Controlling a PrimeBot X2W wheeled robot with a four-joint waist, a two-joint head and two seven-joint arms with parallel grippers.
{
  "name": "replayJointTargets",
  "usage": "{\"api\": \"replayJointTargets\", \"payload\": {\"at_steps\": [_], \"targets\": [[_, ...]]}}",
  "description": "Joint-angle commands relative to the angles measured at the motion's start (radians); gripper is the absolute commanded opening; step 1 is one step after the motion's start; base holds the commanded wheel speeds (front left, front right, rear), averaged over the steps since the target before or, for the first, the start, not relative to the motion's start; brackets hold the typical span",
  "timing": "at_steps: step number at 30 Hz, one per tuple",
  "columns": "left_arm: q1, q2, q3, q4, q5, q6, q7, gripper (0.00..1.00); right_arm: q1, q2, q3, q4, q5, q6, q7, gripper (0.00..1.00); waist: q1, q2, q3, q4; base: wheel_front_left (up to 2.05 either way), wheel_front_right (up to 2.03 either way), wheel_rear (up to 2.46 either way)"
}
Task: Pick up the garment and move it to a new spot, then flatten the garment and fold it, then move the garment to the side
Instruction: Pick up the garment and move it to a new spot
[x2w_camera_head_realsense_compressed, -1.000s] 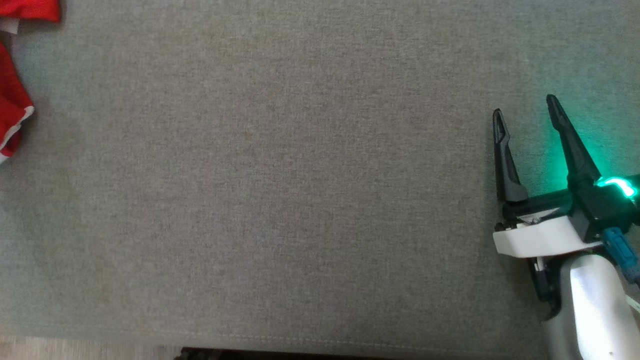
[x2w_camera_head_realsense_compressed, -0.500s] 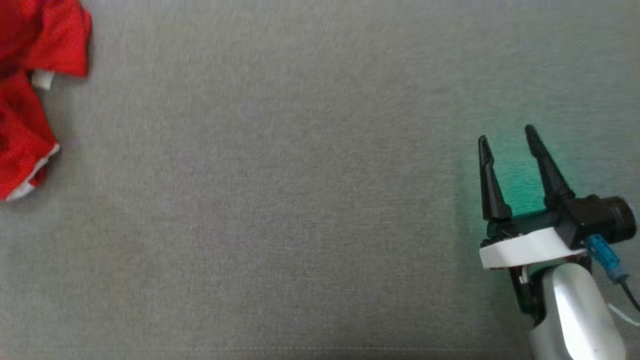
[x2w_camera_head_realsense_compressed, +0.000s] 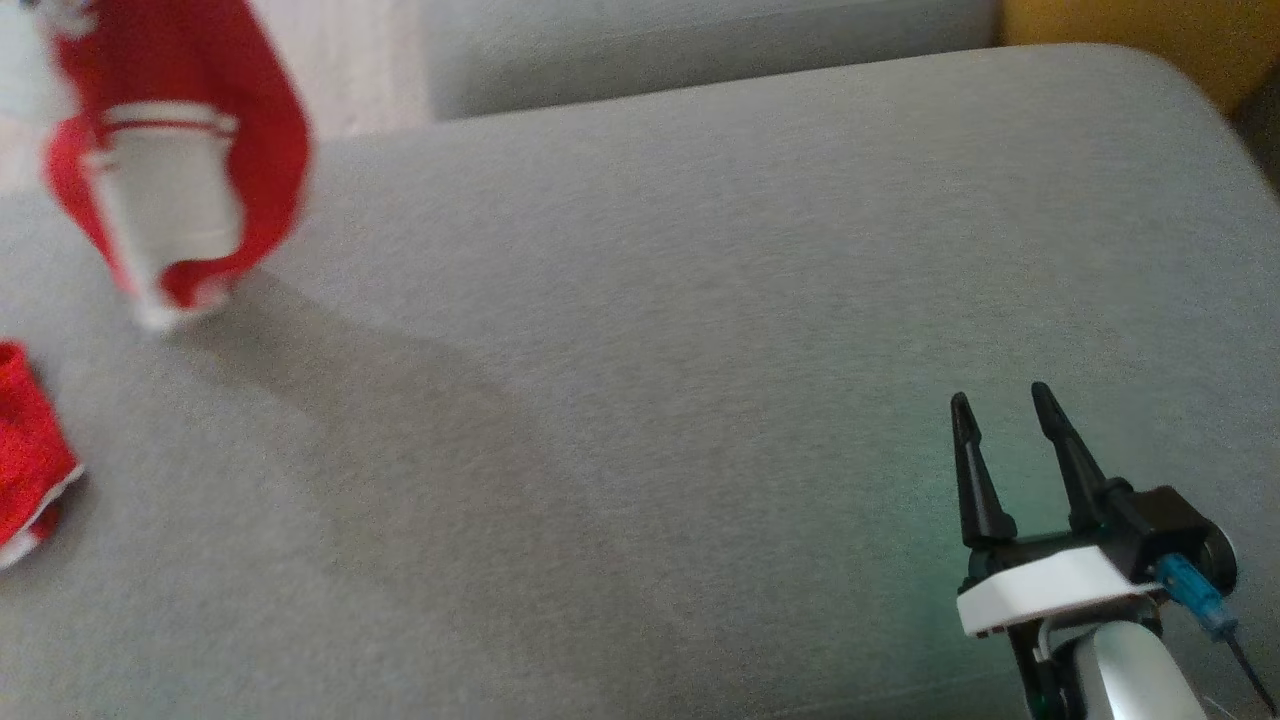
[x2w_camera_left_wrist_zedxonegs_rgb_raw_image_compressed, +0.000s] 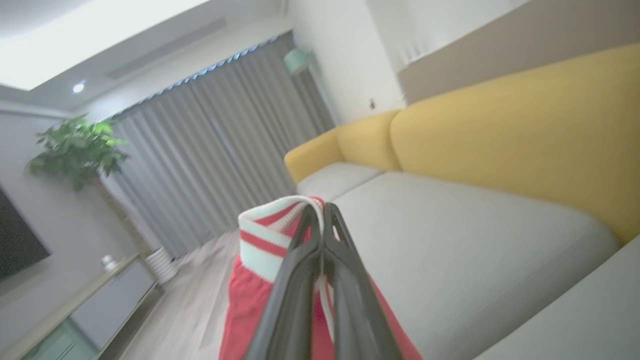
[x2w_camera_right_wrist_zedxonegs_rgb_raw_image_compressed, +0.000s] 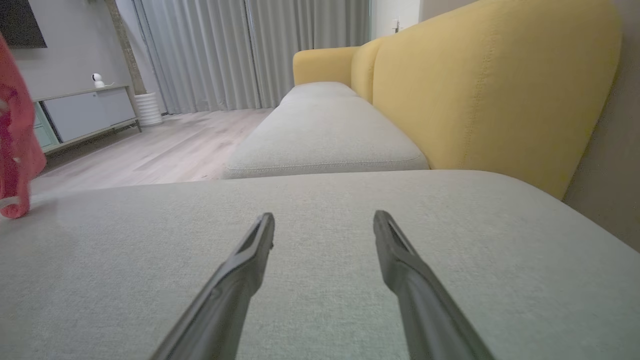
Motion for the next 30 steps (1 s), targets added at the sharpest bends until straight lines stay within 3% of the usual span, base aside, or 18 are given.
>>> {"api": "replayJointTargets", "payload": {"at_steps": [1,6,12,19,25,26,27,28,29,30], "targets": [[-0.093,0.015,0.024,-0.064,-0.028,0.002,0.005,0.00,-0.017,-0.004,0.018,-0.025,0.010,0.004,-0.012,1.00,0.0004,-0.0001,-0.060,-0.074,0.00,0.00,0.00],[-0.116,-0.070,0.029,-0.143,-0.103,0.010,0.021,0.00,-0.017,-0.004,0.007,-0.029,0.023,0.004,-0.013,1.00,0.0004,-0.0001,-0.041,-0.096,0.00,0.00,0.00],[-0.022,-0.146,0.037,-0.189,-0.165,0.091,0.063,0.00,-0.028,-0.004,0.000,-0.045,0.036,0.004,-0.014,1.00,0.0004,-0.0001,0.023,-0.086,0.00,0.00,0.00],[0.216,-0.147,0.041,-0.114,-0.201,0.169,0.013,0.00,-0.082,-0.004,0.049,-0.051,0.059,0.004,-0.014,1.00,0.0004,-0.0001,0.134,-0.099,0.00,0.00,0.00],[0.317,-0.124,0.072,0.047,-0.204,0.203,-0.114,0.00,-0.131,-0.004,0.067,-0.066,0.063,0.004,-0.014,1.00,0.0004,-0.0001,0.236,-0.127,0.00,0.00,0.00],[0.320,-0.125,0.081,0.091,-0.200,0.207,-0.166,0.19,-0.137,-0.004,0.059,-0.068,0.058,0.004,-0.014,1.00,0.0004,-0.0001,0.258,-0.128,0.00,0.00,0.00],[0.320,-0.125,0.081,0.091,-0.200,0.207,-0.166,0.19,-0.137,-0.004,0.059,-0.068,0.058,0.004,-0.014,1.00,0.0004,-0.0001,0.258,-0.128,0.00,0.00,0.00],[0.321,-0.130,0.082,0.112,-0.201,0.204,-0.185,0.47,-0.138,-0.004,0.055,-0.068,0.056,0.004,-0.014,1.00,0.0004,-0.0001,0.263,-0.126,0.00,0.00,0.00],[0.320,-0.134,0.079,0.131,-0.199,0.198,-0.200,1.00,-0.138,-0.004,0.052,-0.067,0.055,0.004,-0.014,1.00,0.0004,-0.0001,0.266,-0.123,0.00,0.00,0.00],[0.317,-0.138,0.075,0.148,-0.196,0.190,-0.213,1.00,-0.137,-0.004,0.049,-0.066,0.054,0.004,-0.014,1.00,0.0004,-0.0001,0.268,-0.120,0.00,0.00,0.00]]}}
